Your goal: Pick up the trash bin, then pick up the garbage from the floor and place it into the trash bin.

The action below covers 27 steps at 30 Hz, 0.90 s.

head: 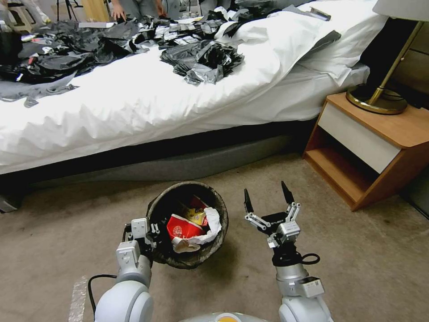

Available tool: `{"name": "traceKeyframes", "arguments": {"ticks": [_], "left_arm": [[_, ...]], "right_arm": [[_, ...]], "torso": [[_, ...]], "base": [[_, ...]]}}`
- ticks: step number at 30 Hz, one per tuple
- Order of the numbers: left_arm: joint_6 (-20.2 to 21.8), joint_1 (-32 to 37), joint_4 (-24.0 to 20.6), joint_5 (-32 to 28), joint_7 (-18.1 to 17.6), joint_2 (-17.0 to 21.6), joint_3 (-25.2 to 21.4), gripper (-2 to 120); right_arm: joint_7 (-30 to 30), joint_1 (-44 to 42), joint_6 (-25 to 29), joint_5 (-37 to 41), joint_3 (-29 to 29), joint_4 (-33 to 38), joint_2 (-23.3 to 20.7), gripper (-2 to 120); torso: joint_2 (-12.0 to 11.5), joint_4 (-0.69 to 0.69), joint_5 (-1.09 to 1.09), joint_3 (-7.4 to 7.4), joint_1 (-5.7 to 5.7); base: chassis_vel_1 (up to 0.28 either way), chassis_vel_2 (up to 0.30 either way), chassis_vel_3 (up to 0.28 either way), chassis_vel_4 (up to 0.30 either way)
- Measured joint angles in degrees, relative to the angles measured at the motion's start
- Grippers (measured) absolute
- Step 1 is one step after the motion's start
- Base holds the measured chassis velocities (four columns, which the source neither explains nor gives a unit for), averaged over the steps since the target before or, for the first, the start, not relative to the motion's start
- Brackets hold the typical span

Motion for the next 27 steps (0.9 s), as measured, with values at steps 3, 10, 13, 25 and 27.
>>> {"name": "traceKeyframes", "arguments": {"ticks": [3,10,13,25,27], "left_arm": [[0.1,-0.1,-0.1,-0.3,0.0,0.0,-0.3,0],[0.5,-0.3,-0.4,-0.8,0.0,0.1,-0.8,0],[0.5,-0.4,-0.4,-0.8,0.0,0.0,-0.8,0],[1.3,-1.2,-0.6,-1.3,0.0,0.1,-1.0,0],[1.4,-1.3,-0.6,-1.3,0.0,0.1,-1.0,0]], "right_arm": [[0.2,0.4,-0.2,0.3,0.0,0.0,0.0,100],[0.4,0.9,-0.6,0.4,0.1,0.0,0.0,100],[0.4,1.1,-0.7,0.4,0.1,0.1,0.0,100],[0.6,1.6,-1.2,0.5,0.6,0.4,-0.1,100],[0.6,1.6,-1.2,0.5,0.6,0.4,-0.1,100]], "torso": [[0.0,0.0,0.0,0.0,0.0],[0.0,0.01,0.0,0.0,0.0],[0.0,0.01,0.0,0.0,0.0],[0.0,0.01,0.0,0.0,0.0],[0.0,0.01,0.0,0.0,0.0]], "base": [[0.019,0.006,0.012,0.017],[0.082,0.066,0.063,0.059],[0.088,0.1,0.092,0.083],[0.11,0.11,0.123,0.116],[0.126,0.133,0.108,0.14]]}}
